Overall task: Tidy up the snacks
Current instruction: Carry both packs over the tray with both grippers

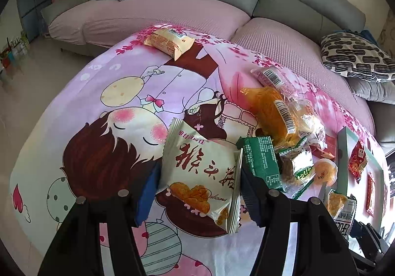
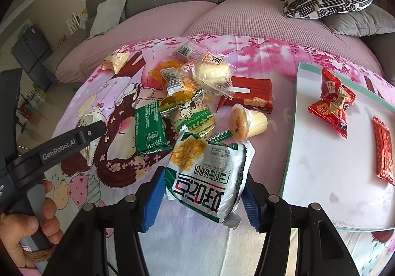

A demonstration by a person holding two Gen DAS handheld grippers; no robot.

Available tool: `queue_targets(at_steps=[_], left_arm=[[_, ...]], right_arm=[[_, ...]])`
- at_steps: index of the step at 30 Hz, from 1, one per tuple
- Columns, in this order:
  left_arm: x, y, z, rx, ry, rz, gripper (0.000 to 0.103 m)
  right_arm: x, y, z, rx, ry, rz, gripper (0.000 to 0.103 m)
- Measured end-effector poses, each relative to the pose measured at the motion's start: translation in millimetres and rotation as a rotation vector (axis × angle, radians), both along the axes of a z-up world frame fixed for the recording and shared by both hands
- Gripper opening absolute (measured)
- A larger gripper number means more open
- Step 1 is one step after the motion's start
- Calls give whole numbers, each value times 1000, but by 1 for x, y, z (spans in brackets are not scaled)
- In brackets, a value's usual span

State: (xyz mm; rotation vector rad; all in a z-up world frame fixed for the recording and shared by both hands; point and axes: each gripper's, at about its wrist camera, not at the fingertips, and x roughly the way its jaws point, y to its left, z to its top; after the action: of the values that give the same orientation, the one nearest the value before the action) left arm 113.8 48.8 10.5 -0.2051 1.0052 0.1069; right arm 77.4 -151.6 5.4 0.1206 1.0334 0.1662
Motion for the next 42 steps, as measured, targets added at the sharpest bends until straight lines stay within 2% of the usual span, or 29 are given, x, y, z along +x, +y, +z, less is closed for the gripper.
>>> queue_targets(at_steps=[10,18,31,42], left_arm=[[-3,-32,14,19,-31,-58,64],[-5,-80,27,24,-71,-150,64],[-13,-189,49,25,-153,-379,64],[-30,-264,45,73,-157,-569,64]], right_arm=[[-7,-26,11,18,-27,-52,61],[-15,-71,22,27,-54,-142,61],[-44,-192,31,22,-74,-439,61],[-87,-274,36,-18,-84,-684,61]])
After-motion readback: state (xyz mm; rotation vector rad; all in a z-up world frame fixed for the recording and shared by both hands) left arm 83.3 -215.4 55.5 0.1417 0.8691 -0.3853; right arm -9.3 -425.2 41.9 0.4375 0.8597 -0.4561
